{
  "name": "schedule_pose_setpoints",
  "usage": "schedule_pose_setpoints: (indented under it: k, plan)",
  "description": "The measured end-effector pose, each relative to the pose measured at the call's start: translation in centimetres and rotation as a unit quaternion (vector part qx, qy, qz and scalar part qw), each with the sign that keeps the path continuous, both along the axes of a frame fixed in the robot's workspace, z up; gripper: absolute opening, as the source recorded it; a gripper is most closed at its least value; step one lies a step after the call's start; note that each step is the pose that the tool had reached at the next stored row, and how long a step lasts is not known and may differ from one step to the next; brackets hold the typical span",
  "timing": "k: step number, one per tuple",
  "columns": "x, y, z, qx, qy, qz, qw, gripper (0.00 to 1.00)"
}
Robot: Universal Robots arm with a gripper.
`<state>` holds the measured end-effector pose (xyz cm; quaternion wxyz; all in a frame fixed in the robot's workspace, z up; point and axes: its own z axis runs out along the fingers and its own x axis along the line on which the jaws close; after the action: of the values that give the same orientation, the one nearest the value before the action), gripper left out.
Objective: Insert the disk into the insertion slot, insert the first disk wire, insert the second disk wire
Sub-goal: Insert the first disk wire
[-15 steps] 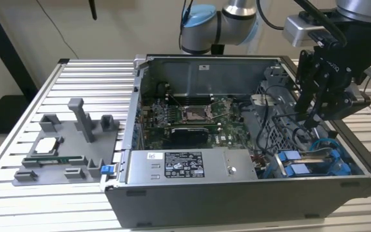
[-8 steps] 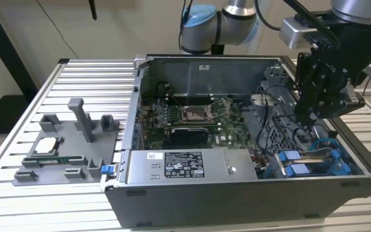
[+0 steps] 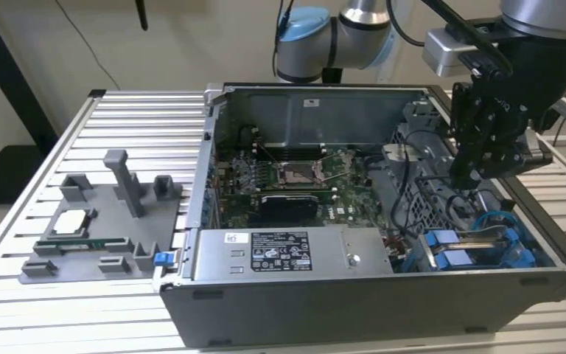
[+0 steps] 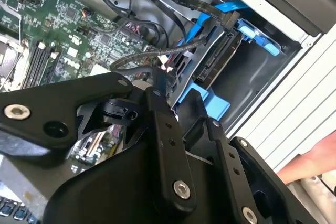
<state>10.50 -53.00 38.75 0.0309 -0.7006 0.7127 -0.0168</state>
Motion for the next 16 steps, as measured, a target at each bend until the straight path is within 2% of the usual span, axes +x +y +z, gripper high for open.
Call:
schedule_pose_setpoints:
  k: [5, 16]
  plan:
    - [-0.02, 0.01, -0.03, 0.0002, -0.0029, 0.0, 1.0, 0.0]
    - [-0.02, -0.03, -0.2, 0.0003, -0.0035, 0.0, 1.0, 0.0]
